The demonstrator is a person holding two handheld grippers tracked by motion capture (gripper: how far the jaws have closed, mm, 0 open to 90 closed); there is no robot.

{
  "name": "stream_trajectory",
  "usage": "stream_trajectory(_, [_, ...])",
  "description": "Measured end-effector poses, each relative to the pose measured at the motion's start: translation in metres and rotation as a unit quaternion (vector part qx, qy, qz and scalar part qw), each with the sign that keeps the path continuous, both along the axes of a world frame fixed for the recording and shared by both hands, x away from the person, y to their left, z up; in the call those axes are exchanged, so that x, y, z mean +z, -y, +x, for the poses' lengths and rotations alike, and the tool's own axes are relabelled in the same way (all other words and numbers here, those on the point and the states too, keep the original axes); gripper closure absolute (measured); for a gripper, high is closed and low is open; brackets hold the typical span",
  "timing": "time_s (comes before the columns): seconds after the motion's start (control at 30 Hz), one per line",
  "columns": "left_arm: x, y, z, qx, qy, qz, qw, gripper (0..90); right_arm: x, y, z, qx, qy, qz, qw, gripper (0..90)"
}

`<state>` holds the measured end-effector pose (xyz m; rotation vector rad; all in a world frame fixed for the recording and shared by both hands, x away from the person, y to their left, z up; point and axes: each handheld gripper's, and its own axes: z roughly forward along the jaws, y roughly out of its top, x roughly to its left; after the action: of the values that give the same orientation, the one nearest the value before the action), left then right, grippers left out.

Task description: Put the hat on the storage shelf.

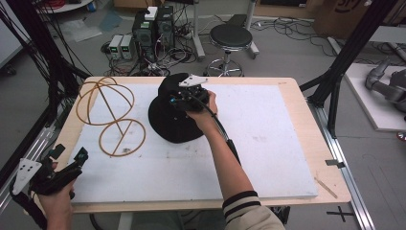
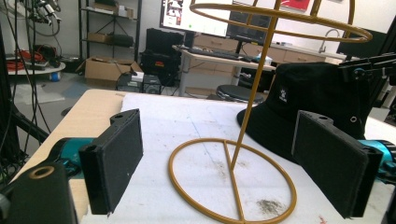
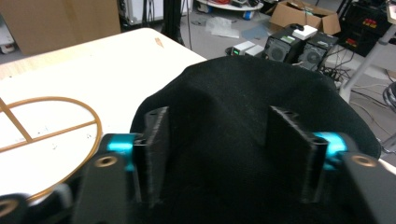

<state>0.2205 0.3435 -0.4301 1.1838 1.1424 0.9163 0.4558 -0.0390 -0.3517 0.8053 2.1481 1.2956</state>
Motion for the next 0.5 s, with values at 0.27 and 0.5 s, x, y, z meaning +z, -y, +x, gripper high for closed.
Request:
stream_trajectory(0.27, [0.0001, -0.0001, -0.0003, 0.0, 0.001, -0.001, 1.0, 16.7, -0.0034, -0.0042, -0.0001, -0.017, -0.008, -0.025, 0.9995, 70.2])
stream_trajectory(0.5, [-0.0001, -0.0017, -0.0012, 0.002, 0.0, -0.001, 1.0, 16.7, -0.0055, -0.0061, 0.0009, -0.027, -0.018, -0.028, 0.9991, 85.7])
